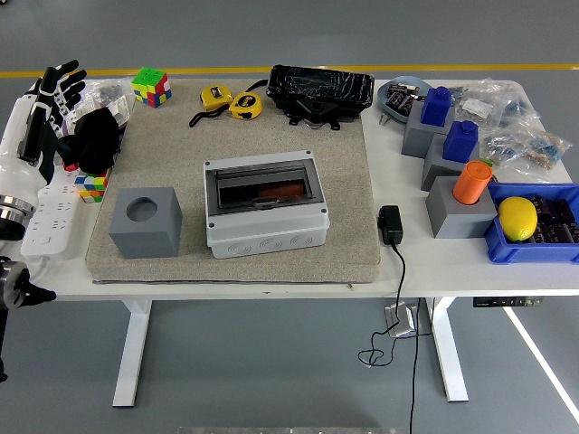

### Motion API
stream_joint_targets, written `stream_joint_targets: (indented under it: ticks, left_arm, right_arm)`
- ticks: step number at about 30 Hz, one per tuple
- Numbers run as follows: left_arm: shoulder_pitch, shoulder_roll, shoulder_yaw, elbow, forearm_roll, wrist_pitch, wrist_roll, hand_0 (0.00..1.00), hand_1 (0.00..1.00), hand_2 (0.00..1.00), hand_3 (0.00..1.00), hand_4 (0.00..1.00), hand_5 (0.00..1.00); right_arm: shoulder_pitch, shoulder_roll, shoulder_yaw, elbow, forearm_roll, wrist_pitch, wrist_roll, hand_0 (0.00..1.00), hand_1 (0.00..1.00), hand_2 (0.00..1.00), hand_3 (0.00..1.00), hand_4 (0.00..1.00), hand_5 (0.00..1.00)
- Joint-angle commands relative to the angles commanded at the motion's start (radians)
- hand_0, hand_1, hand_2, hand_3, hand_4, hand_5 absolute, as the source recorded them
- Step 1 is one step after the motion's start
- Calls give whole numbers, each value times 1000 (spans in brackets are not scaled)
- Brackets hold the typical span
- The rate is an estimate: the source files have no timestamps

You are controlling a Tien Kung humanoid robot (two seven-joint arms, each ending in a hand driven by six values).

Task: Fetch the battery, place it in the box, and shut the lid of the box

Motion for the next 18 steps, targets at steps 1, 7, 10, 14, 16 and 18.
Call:
stream_joint_targets:
  ticks: [1,7,10,14,16,18]
  left_arm:
    - [0,0,0,1,0,0,1,914,902,869,860,998,998]
    - [0,-1,0,0,0,0,0,914,898,869,860,998,998]
    - [0,0,0,1,0,0,0,912,899,868,861,998,998]
    - [-2,0,0,1,-1,1,-4,912,899,868,861,998,998]
    - [-2,0,0,0,0,1,-4,911,898,868,860,998,998]
    - [-2,1,0,1,0,1,-3,911,898,868,860,998,998]
  right_arm:
    - [0,0,0,0,0,0,0,990,912,834,881,998,998]
    - [0,0,1,0,0,0,0,989,912,834,882,998,998]
    - [0,0,3,0,-1,0,0,989,912,835,882,998,998]
    - [0,0,2,0,0,0,0,989,912,835,882,998,998]
    - [1,0,2,0,2,0,1,990,912,834,878,998,998]
    - [0,0,1,0,2,0,1,990,912,834,878,998,998]
